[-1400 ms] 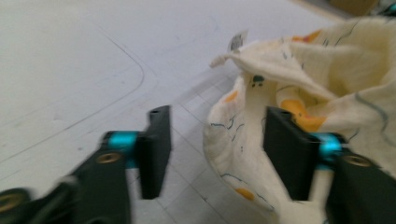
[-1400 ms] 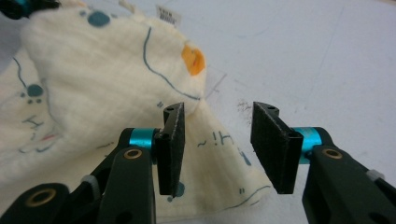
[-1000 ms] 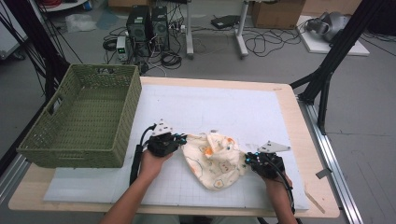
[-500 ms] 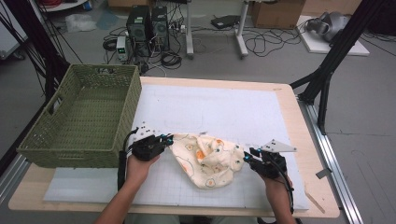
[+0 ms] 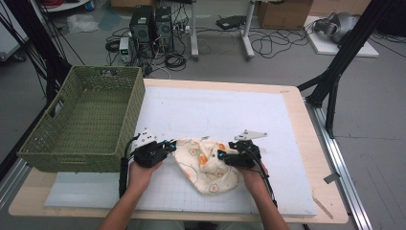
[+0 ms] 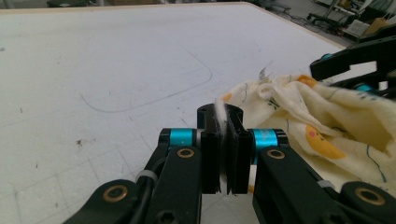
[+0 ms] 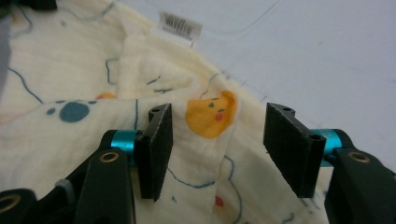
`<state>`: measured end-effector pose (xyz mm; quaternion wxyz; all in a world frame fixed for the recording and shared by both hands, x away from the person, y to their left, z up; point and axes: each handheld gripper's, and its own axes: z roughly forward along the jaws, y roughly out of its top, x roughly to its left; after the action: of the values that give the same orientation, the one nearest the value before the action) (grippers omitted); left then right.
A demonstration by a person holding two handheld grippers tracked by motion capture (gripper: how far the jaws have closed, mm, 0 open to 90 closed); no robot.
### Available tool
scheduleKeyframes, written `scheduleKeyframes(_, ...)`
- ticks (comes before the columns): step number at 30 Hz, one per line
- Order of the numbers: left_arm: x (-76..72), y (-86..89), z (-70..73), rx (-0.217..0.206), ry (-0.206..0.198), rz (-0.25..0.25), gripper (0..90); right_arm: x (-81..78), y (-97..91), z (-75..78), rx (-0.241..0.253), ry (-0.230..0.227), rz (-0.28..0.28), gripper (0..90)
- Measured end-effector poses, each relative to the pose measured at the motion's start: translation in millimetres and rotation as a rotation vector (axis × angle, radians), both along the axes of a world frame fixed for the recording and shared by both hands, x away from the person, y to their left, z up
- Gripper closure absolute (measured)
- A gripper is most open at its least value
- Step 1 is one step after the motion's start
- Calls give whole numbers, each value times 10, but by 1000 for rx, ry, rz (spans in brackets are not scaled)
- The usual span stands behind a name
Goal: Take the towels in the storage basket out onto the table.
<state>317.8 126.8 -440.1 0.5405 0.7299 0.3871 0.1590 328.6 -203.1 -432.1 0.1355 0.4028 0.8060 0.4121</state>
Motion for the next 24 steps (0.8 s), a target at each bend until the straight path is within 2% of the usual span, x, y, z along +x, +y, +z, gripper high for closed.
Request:
scheduleKeyframes(1, -5, 1, -6, -7, -1, 3, 857, 19, 38, -30, -22, 16, 12, 494)
scheduleKeyframes(3, -17, 13, -9, -8, -2, 4, 858, 25, 70, -68, -46, 34, 56, 741)
scheduleKeyframes(5, -24, 35, -12, -3, -1, 8, 858, -15, 64, -60, -72, -5, 74, 873)
scheduleKeyframes(10, -32, 110, -21, -10, 3, 34, 858, -124, -175, 12, -97, -60, 10, 878)
scheduleKeyframes(13, -39, 141, -18, -19, 7, 44, 858, -244, -397, 29, -102, -70, -32, 879)
scheduleKeyframes(16, -51, 140, -7, -27, 5, 46, 855, -379, -635, 40, -98, -64, -73, 879)
scheduleKeyframes(21, -88, 140, -26, -6, 18, 39, 855, -538, -960, 116, -120, -76, -147, 878)
scheduleKeyframes(24, -107, 130, -67, 7, 43, 33, 855, -595, -1100, 71, -141, -46, -185, 878)
